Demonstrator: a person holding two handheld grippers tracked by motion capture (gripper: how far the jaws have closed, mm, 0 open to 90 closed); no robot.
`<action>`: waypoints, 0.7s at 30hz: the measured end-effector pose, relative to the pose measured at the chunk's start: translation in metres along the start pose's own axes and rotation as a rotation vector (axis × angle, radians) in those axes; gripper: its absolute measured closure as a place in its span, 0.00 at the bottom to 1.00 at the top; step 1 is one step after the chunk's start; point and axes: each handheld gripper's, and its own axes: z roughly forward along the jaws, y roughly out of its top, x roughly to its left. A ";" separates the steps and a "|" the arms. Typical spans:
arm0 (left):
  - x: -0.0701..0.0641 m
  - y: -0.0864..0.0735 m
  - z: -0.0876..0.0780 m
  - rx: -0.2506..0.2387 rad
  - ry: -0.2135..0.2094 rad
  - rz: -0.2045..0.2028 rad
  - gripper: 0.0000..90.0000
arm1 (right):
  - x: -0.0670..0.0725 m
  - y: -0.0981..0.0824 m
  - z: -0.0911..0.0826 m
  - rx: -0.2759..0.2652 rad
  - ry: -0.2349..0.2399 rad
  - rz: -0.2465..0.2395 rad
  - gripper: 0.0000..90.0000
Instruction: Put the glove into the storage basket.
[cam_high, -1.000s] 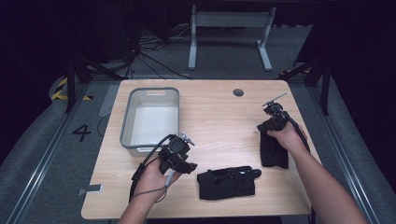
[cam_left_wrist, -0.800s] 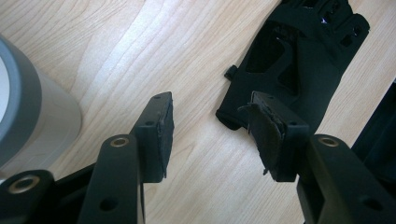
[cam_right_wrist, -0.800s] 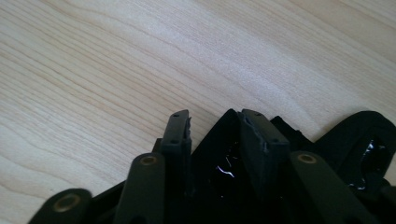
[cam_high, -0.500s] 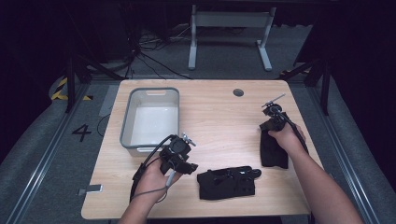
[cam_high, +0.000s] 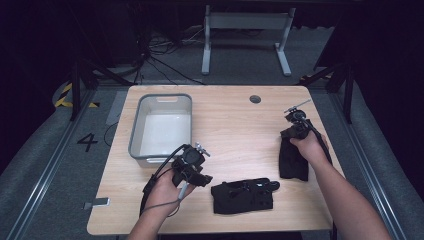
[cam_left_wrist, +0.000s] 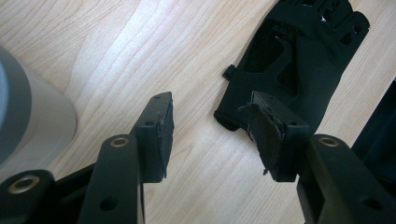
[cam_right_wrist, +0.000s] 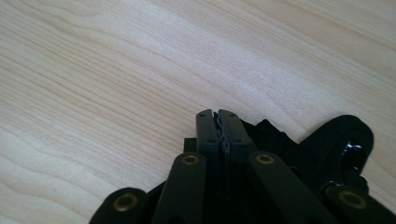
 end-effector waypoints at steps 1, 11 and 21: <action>0.000 0.001 0.000 0.000 0.000 0.000 0.56 | 0.000 -0.001 -0.004 -0.008 0.004 0.003 0.98; -0.005 0.010 0.006 0.005 -0.011 0.028 0.56 | -0.004 -0.012 -0.045 -0.111 0.040 0.019 0.99; -0.010 0.021 0.013 0.010 -0.026 0.057 0.56 | 0.006 -0.020 -0.095 -0.200 0.028 -0.030 0.99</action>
